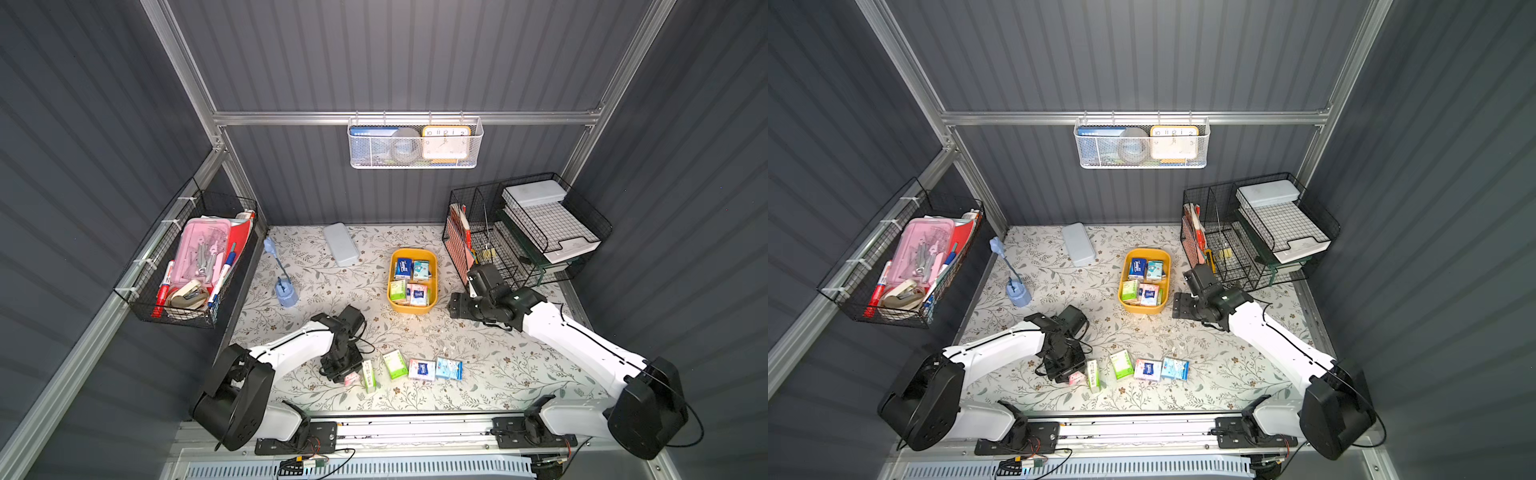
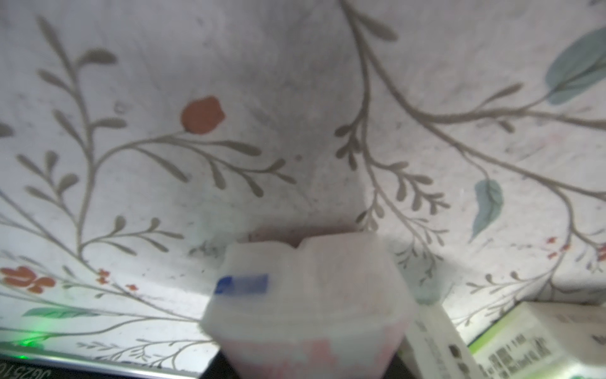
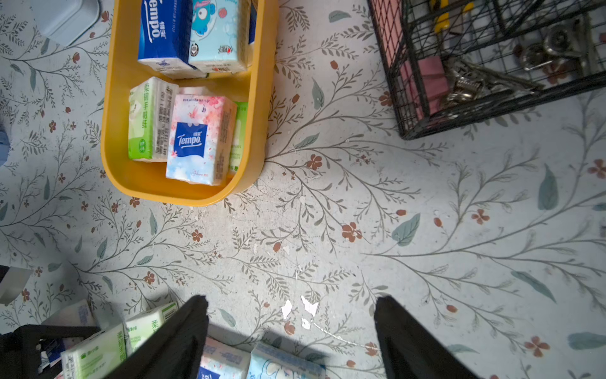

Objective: Put the pocket tissues into the storage box
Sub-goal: Pick up the pocket tissues from the center of the board, then place the pocket tissues in the storage box.

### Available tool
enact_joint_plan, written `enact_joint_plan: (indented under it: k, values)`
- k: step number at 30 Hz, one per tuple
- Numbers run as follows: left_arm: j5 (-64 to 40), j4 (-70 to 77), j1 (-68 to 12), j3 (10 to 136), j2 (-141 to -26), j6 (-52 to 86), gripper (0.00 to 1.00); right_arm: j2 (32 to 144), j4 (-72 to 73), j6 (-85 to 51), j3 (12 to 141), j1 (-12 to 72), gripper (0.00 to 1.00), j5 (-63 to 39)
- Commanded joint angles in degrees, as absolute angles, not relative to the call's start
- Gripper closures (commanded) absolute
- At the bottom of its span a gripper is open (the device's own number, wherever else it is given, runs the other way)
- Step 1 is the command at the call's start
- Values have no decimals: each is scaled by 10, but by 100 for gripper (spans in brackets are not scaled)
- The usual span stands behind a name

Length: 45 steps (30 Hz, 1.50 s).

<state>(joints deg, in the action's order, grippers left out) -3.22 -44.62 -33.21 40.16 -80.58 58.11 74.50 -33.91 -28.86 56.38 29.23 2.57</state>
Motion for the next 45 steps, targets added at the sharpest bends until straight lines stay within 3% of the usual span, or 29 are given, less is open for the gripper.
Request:
enact_joint_plan:
  k: [1,13,32,45]
  values:
    - [-19,-460,-328,426,-795,563,58,746,-340,-290,577,290,16,26]
    - [43,-525,-321,681,-922,407,58,748,-334,-292,575,290,16,35]
    - [-48,-613,-317,1316,-1359,271,59,741,-328,-297,555,281,16,37]
    - [-93,-597,-314,1323,-1394,282,56,761,-328,-297,570,281,16,24]
